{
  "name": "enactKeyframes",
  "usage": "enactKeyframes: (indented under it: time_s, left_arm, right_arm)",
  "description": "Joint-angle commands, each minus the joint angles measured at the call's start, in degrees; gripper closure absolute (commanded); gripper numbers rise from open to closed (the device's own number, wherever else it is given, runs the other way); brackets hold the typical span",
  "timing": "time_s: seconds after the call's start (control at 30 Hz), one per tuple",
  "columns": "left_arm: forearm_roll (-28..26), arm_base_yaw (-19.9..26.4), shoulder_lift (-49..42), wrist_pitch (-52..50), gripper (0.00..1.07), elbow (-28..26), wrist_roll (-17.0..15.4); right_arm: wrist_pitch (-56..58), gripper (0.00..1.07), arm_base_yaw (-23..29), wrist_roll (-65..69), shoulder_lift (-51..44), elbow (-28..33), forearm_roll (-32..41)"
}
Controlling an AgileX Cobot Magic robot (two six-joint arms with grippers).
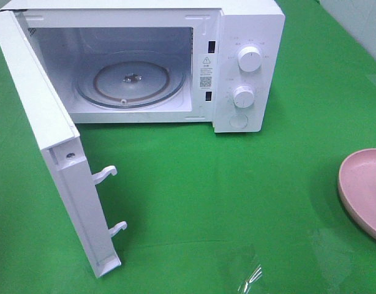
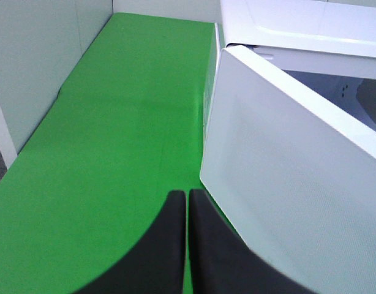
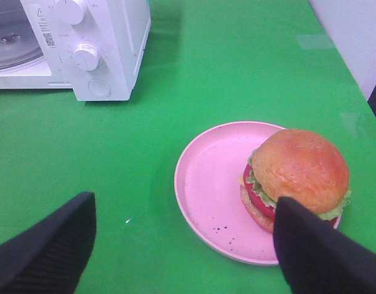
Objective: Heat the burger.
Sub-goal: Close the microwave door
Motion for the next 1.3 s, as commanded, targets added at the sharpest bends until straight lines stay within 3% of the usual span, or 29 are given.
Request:
enactKeyframes:
  time_s: [0.03,0.1,0.13,0.17,0.2,0.23,0.33,0.5,0.67,0.7,0.93,1.3]
  left_arm:
    - [0.00,0.11,2.06,-9.28,1.07,2.64,-0.11]
    - [0.00,0.11,5.10,-20.51,1.07,6.70,-0.11]
    - [0.00,0.11,5.10,-20.51,1.07,6.70,-0.11]
    - [0.00,0.11,7.51,-28.99,1.07,9.17,-0.06]
    - [0.00,0.11,7.51,-28.99,1.07,9.17,-0.06]
    - [0.00,0.11,10.03,-36.27,1.07,11.57,-0.06]
    - [0.00,0.11,14.32,-45.32,1.07,14.44,-0.11]
    - [0.00,0.11,20.51,-50.48,1.07,15.01,-0.17]
    - [6.36,0.11,28.48,-54.60,1.07,15.01,-0.52]
    - [9.63,0.11,31.68,-56.78,1.07,15.01,-1.83]
    - [18.28,0.11,40.45,-64.92,1.07,15.01,-8.02]
    - [23.66,0.11,50.94,-75.11,1.07,14.50,-10.89]
  right_arm:
    - [-0.46,0.31,-0.46,-0.97,-1.49,0.23,0.17]
    - [-0.46,0.31,-0.46,-0.97,-1.49,0.23,0.17]
    - [-0.46,0.31,-0.46,-0.97,-1.49,0.23,0.17]
    - [-0.46,0.31,-0.46,-0.97,-1.49,0.23,0.17]
    - [-0.46,0.31,-0.46,-0.97,-1.49,0.23,0.17]
    - [-0.46,0.31,-0.46,-0.97,-1.49,0.23,0.17]
    - [-0.46,0.31,-0.46,-0.97,-1.49,0.23,0.17]
    - [-0.46,0.31,-0.46,-0.97,-1.49,0.23,0.17]
    - [-0.46,0.31,-0.46,-0.97,-1.49,0.23,0.17]
    - [-0.46,0.31,-0.46,-0.97,-1.49,0.23,0.17]
    - [-0.46,0.31,-0.46,-0.97,-1.49,0.23,0.17]
    - [-0.46,0.31,-0.46,-0.97,-1.49,0.23,0.17]
